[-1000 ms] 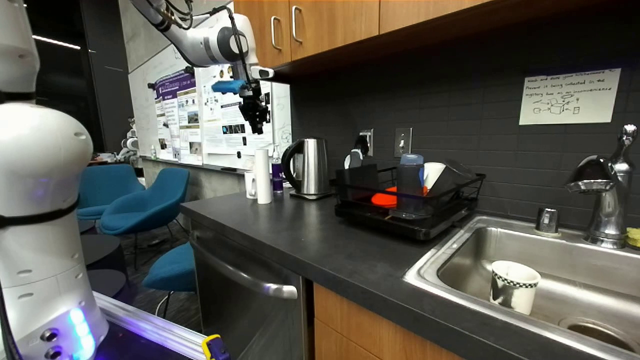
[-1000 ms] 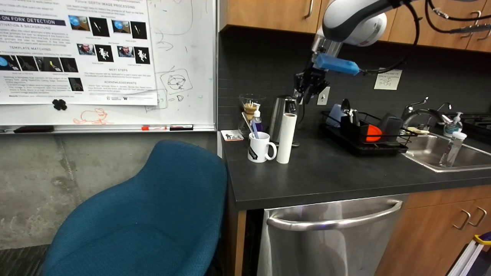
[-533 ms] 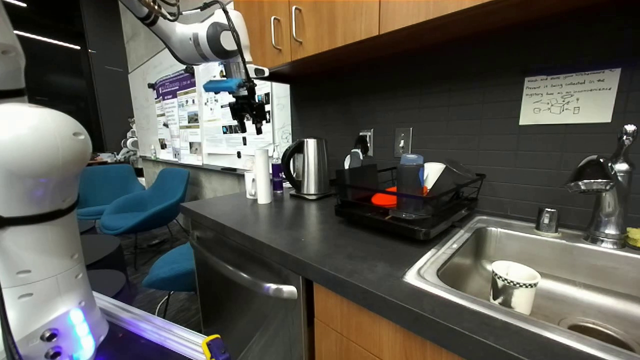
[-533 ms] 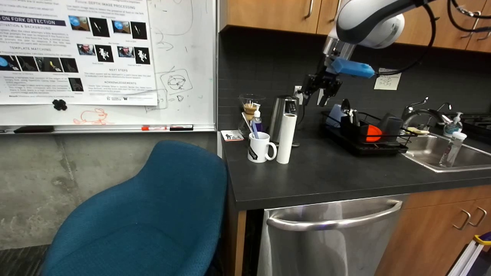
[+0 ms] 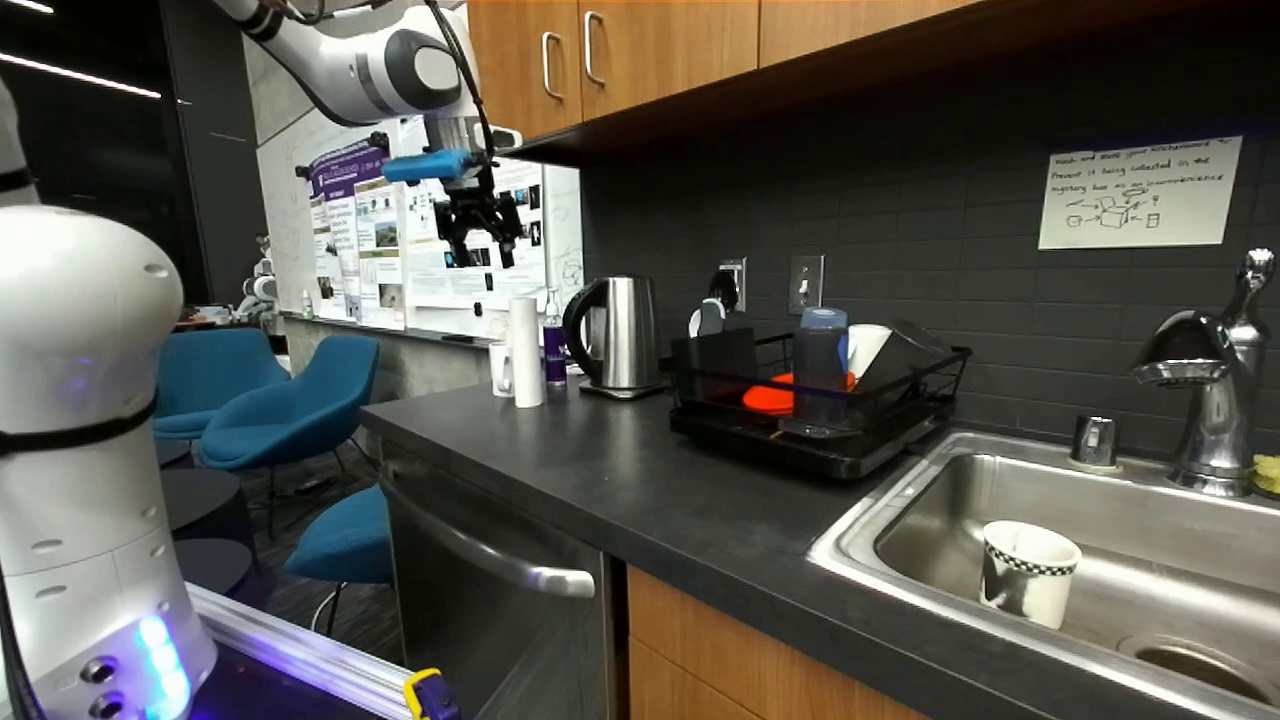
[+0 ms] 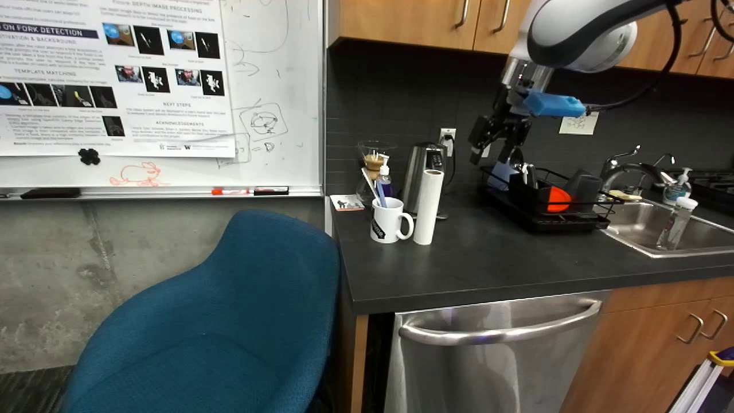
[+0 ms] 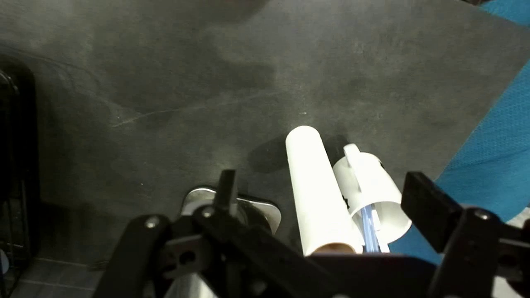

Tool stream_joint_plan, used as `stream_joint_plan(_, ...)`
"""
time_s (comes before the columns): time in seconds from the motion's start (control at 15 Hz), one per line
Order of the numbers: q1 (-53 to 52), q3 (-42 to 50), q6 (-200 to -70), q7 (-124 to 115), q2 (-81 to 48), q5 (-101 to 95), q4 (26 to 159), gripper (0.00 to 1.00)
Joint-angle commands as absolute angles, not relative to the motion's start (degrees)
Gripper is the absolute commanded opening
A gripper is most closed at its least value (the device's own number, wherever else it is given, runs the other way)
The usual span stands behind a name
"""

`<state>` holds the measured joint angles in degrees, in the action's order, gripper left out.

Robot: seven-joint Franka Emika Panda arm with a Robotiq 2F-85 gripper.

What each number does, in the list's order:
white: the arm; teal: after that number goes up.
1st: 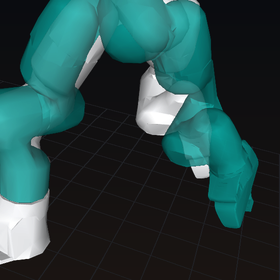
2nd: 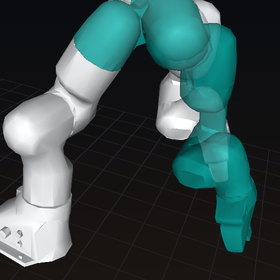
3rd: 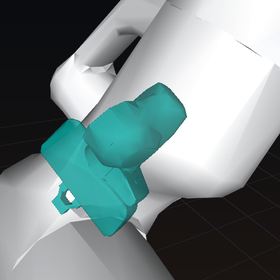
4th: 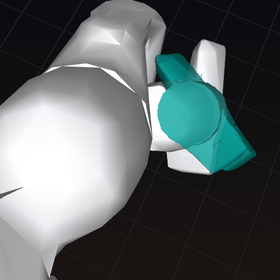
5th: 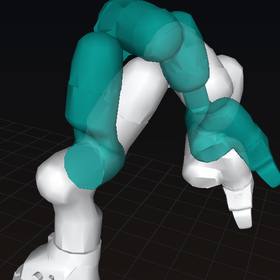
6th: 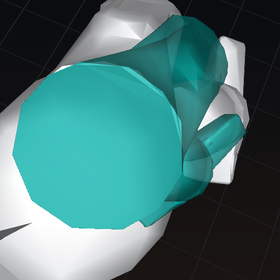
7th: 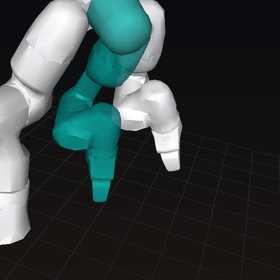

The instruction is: Move the paper towel roll to the left

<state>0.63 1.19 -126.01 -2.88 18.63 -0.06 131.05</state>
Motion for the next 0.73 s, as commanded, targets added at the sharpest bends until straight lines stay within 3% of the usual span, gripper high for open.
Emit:
stream_joint_plan(0.0,1.15,0.50,-123.36,-2.08,23.80,-2.37,135.65,1.00)
stream_joint_plan(0.67,1.22,0.31,-117.63,-2.33,31.14,-3.40,142.21,1.00)
